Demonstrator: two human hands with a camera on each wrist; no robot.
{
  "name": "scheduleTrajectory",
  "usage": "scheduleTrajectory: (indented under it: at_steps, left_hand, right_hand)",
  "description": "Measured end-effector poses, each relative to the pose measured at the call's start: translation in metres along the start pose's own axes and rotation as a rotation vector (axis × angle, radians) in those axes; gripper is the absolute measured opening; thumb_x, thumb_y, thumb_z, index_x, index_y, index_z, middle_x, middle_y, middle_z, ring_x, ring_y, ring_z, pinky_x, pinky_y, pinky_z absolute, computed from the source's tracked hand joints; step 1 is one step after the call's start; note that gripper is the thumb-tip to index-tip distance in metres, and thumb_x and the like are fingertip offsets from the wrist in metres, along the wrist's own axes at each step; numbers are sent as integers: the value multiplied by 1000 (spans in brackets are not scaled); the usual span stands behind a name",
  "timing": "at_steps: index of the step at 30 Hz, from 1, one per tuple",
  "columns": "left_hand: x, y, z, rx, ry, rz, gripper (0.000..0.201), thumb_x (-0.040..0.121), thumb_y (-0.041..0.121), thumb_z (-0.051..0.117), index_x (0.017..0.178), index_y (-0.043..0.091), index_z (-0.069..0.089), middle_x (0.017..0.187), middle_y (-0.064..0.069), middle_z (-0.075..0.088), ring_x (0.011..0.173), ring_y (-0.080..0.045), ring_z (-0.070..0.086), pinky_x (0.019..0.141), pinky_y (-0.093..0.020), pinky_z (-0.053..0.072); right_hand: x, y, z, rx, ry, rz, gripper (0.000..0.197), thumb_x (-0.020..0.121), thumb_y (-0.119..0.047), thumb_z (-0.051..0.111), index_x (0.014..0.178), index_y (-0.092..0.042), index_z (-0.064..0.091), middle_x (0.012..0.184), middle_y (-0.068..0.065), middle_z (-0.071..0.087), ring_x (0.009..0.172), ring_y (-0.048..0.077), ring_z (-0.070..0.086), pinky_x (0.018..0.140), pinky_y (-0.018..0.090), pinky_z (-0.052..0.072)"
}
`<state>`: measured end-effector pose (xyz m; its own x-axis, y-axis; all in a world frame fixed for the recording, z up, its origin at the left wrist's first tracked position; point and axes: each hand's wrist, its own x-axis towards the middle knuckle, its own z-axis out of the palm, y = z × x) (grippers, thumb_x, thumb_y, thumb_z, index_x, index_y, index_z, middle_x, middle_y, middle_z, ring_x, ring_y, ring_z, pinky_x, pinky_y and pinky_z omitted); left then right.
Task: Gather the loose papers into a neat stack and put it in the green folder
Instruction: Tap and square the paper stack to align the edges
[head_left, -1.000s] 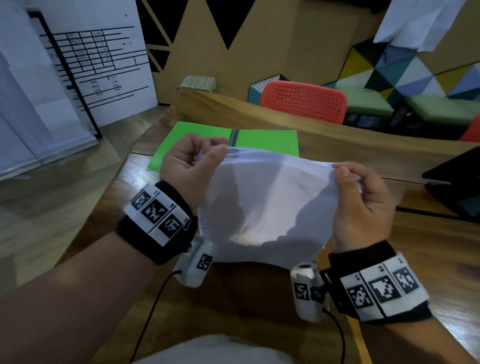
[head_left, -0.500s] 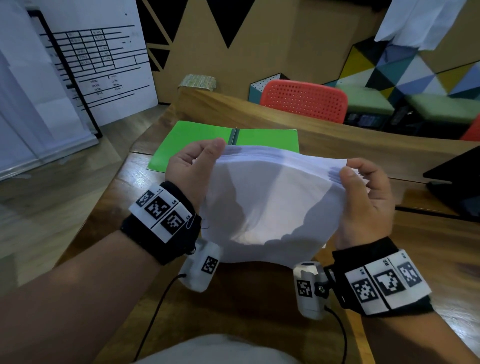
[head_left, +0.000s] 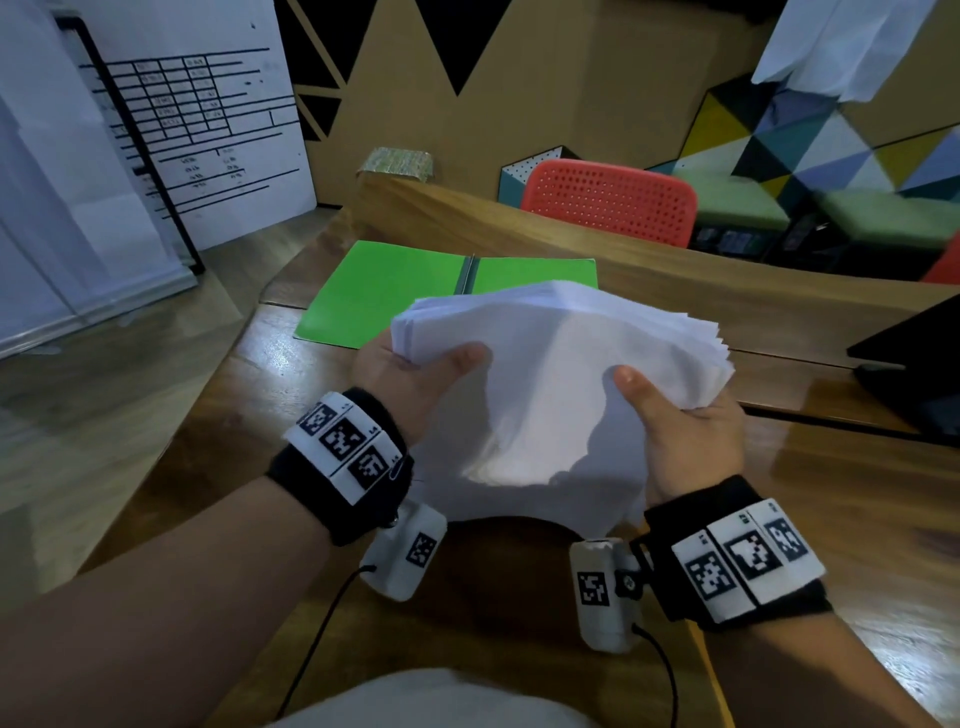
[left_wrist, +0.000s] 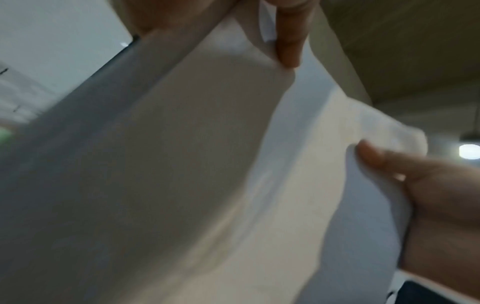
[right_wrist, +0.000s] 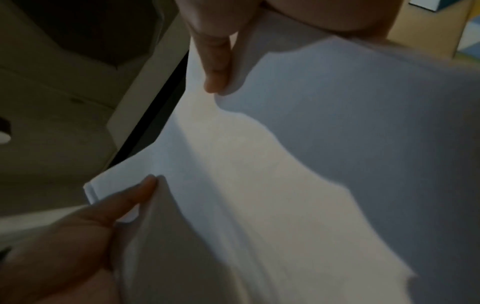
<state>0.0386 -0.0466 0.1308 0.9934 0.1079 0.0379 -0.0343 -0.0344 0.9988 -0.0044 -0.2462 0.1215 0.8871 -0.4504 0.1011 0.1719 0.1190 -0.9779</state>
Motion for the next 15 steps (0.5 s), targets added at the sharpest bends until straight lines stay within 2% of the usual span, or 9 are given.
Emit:
scheduleTrajectory:
  at_steps: [2, 4, 6, 8, 10, 12, 14, 15]
  left_hand:
    - [0, -2, -2, -108, 0, 66, 22, 62, 18, 83, 79, 20, 68, 61, 13, 70, 58, 0, 65, 58, -19, 54]
    - [-3, 1, -6, -116, -35, 152, 35, 52, 27, 83, 82, 23, 66, 72, 7, 72, 68, -13, 67, 64, -30, 56]
    - [-3, 4, -8, -151, -66, 213, 41, 49, 27, 81, 84, 27, 59, 72, 10, 69, 64, -8, 65, 59, -25, 56]
    - [-3, 8, -10, -194, -80, 297, 40, 54, 25, 78, 88, 31, 58, 78, 11, 66, 64, 0, 63, 60, -18, 54]
    - [-2, 11, -9, -168, -66, 325, 23, 61, 28, 73, 82, 34, 65, 76, 14, 67, 64, 2, 61, 59, -14, 51]
    - [0, 13, -7, -194, -52, 300, 8, 64, 26, 69, 68, 34, 70, 68, 17, 68, 62, 5, 59, 58, -10, 48]
    - [3, 12, -4, -252, -35, 293, 16, 67, 16, 65, 59, 29, 71, 66, 17, 70, 65, 6, 60, 63, -8, 46]
    - [4, 12, -3, -267, -28, 287, 22, 69, 12, 62, 56, 28, 70, 66, 16, 70, 66, 6, 60, 64, -7, 46]
  right_hand:
    - [1, -5, -1, 24, -2, -1, 28, 73, -3, 74, 97, -19, 70, 102, 2, 74, 100, 27, 68, 92, 47, 53]
    - [3, -10, -2, 30, -12, -71, 36, 72, -5, 74, 104, -19, 66, 104, 4, 72, 98, 22, 69, 87, 38, 55]
    - [4, -17, -2, -8, -5, -233, 44, 69, -9, 77, 104, -28, 59, 100, 0, 63, 89, 13, 64, 79, 25, 54]
    - [5, -23, -1, -65, -55, -373, 41, 68, -19, 74, 99, -39, 57, 93, -4, 56, 82, 8, 56, 73, 21, 50]
    - [6, -27, 0, -109, -81, -391, 23, 71, -29, 68, 90, -43, 66, 83, -15, 61, 75, 3, 56, 69, 22, 49]
    - [8, -28, 2, -176, -44, -385, 10, 73, -31, 65, 76, -40, 70, 69, -20, 63, 66, -1, 53, 64, 17, 45]
    - [11, -27, 1, -192, 8, -346, 9, 74, -26, 64, 67, -32, 66, 58, -19, 60, 55, -1, 46, 56, 12, 38]
    - [13, -26, 0, -189, 37, -325, 11, 73, -25, 63, 64, -31, 63, 55, -17, 58, 55, 2, 43, 54, 15, 36]
